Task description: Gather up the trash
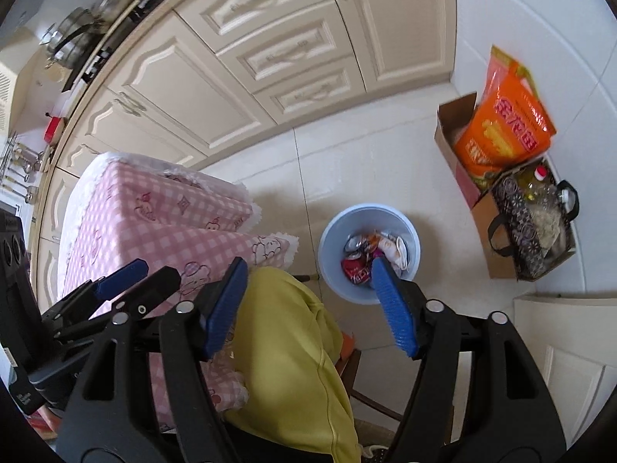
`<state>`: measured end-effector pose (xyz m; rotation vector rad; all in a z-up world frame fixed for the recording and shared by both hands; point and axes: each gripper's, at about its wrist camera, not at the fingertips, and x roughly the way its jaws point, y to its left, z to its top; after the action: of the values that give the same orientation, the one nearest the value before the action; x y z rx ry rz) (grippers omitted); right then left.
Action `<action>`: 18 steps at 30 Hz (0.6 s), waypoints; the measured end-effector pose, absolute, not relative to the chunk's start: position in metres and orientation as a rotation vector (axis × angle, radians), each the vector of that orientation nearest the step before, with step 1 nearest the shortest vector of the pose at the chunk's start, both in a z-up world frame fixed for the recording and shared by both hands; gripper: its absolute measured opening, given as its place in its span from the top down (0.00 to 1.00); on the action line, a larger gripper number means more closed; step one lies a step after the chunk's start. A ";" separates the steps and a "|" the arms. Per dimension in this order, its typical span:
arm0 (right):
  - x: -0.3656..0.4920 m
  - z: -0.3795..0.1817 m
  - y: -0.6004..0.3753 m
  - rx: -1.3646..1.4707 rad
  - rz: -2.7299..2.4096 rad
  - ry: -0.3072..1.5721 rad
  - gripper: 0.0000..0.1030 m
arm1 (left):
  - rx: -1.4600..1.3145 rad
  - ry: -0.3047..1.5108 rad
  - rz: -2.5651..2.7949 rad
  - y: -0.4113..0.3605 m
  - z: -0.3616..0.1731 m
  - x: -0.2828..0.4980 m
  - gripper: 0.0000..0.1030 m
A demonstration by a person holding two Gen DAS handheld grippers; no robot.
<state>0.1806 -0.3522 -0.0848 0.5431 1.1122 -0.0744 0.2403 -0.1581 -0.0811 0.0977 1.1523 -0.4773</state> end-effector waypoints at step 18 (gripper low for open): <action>0.088 -0.004 -0.257 0.370 0.023 0.732 0.20 | 0.066 0.760 -0.375 -0.068 0.006 0.132 0.27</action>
<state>0.0883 -0.2573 -0.0044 0.3703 0.7315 0.0226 0.1316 -0.0680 0.0065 0.0657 0.7599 -0.3753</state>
